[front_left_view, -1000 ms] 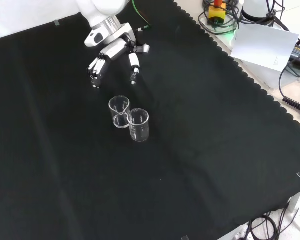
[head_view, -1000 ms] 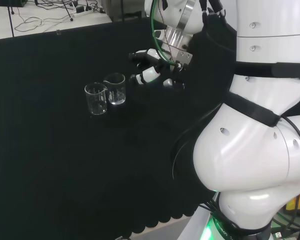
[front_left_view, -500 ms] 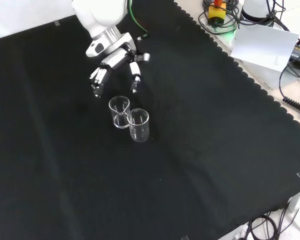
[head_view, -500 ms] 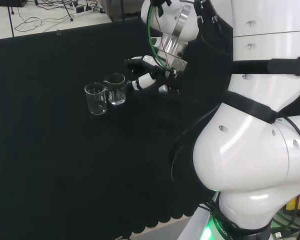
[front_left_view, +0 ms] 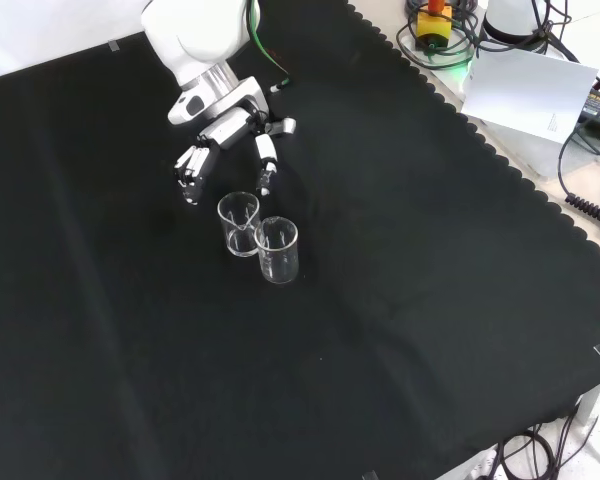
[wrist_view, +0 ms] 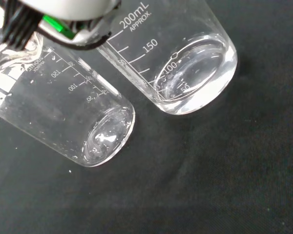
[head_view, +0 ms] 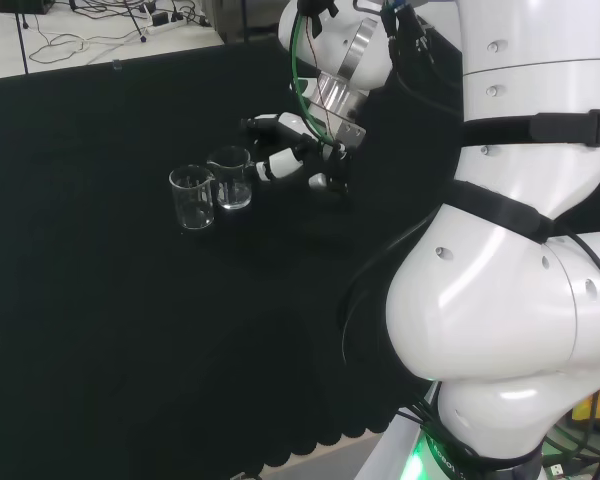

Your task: Pick up the beaker on the right.

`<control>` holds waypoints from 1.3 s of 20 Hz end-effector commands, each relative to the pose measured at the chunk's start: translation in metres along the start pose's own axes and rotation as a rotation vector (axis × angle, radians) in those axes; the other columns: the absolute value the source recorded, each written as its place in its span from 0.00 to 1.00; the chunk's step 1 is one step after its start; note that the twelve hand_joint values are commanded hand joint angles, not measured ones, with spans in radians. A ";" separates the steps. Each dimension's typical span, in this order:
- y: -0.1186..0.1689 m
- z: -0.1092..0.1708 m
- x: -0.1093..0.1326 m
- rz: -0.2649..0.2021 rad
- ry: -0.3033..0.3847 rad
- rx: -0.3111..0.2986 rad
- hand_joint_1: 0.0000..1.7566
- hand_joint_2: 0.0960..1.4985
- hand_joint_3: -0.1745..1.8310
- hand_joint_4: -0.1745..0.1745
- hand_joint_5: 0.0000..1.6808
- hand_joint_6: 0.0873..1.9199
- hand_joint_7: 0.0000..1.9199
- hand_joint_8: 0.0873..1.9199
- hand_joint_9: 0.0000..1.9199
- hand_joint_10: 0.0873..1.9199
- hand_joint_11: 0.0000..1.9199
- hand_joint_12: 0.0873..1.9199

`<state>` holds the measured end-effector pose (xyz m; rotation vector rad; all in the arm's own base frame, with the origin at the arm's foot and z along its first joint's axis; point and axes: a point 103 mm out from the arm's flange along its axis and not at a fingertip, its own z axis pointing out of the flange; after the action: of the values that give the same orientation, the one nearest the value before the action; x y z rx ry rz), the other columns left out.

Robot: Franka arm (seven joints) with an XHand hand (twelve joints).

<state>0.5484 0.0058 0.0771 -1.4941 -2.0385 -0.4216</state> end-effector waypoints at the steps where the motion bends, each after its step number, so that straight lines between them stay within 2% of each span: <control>1: 0.006 0.009 0.000 -0.039 0.021 -0.009 0.50 0.31 0.39 0.38 0.30 0.00 0.19 0.32 0.26 0.28 0.05 0.71; 14: 0.011 0.027 0.003 -0.093 0.090 -0.024 0.50 0.31 0.39 0.37 0.30 0.00 0.20 0.31 0.26 0.28 0.05 0.71; 20: 0.013 0.038 0.004 -0.090 0.123 -0.012 0.49 0.30 0.40 0.37 0.30 0.00 0.20 0.31 0.27 0.27 0.05 0.71; 26: 0.015 0.045 0.003 -0.083 0.173 -0.045 0.48 0.30 0.40 0.38 0.31 0.00 0.20 0.31 0.27 0.27 0.05 0.71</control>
<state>0.5503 0.0345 0.0455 -1.3594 -1.9932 -0.5734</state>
